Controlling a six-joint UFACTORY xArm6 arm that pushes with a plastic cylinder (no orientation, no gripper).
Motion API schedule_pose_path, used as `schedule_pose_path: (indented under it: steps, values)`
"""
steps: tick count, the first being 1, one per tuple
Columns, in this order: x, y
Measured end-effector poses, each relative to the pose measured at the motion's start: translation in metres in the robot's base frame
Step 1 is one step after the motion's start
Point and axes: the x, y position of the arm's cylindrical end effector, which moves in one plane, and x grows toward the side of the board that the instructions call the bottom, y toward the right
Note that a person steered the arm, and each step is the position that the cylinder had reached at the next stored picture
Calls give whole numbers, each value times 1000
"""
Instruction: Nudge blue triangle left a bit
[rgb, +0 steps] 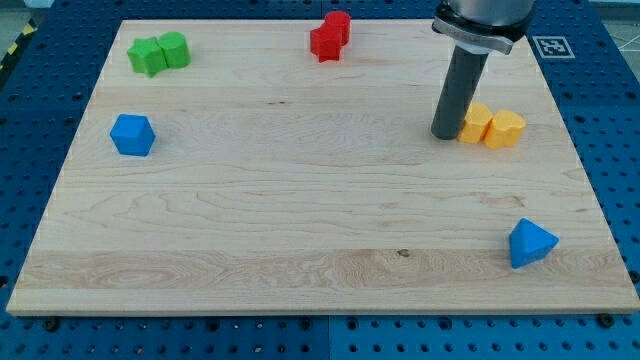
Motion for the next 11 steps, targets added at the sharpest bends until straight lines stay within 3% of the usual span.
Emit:
schedule_pose_path:
  steps: [2,3,6,8,11]
  values:
    - [11,-20]
    - [41,-17]
    - [121,107]
    - [164,110]
    - [167,81]
